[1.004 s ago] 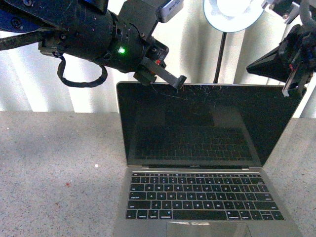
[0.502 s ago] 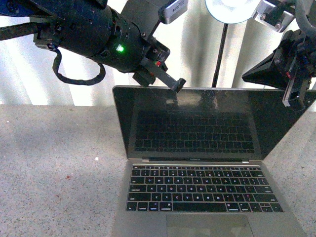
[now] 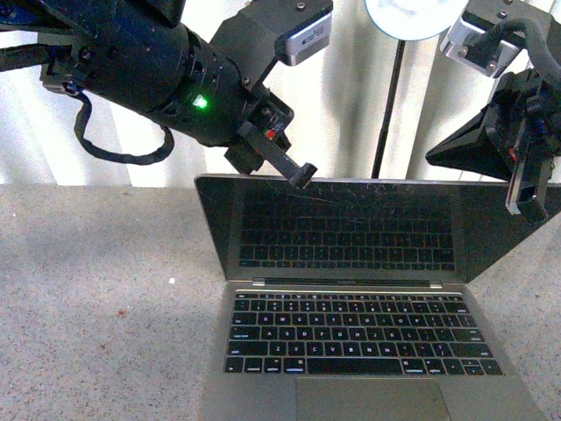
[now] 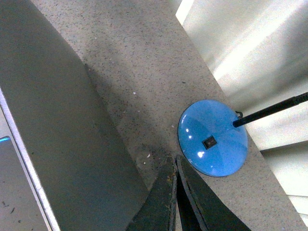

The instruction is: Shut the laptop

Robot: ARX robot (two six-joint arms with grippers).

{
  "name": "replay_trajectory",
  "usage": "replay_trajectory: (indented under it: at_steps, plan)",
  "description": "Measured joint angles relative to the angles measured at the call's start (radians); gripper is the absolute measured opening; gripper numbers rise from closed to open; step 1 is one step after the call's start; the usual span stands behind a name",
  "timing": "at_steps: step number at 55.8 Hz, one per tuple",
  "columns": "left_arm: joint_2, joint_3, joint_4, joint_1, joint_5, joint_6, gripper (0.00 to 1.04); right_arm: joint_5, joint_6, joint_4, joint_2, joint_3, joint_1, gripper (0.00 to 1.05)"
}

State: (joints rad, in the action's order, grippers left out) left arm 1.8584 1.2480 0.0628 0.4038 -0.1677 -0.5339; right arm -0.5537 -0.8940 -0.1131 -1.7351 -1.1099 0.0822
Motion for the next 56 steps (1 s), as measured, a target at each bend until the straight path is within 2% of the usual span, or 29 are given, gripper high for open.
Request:
replay_trajectory:
  at_steps: [12,56]
  plan:
    - [-0.003,-0.040,-0.015,0.005,0.008,-0.015,0.04,0.031,-0.047,-0.034,0.002,0.022,0.002,0.03]
    - [-0.028,-0.106,-0.022,0.048,-0.035,0.008,0.04,0.040,-0.090,-0.069,-0.008,0.058,0.012,0.03]
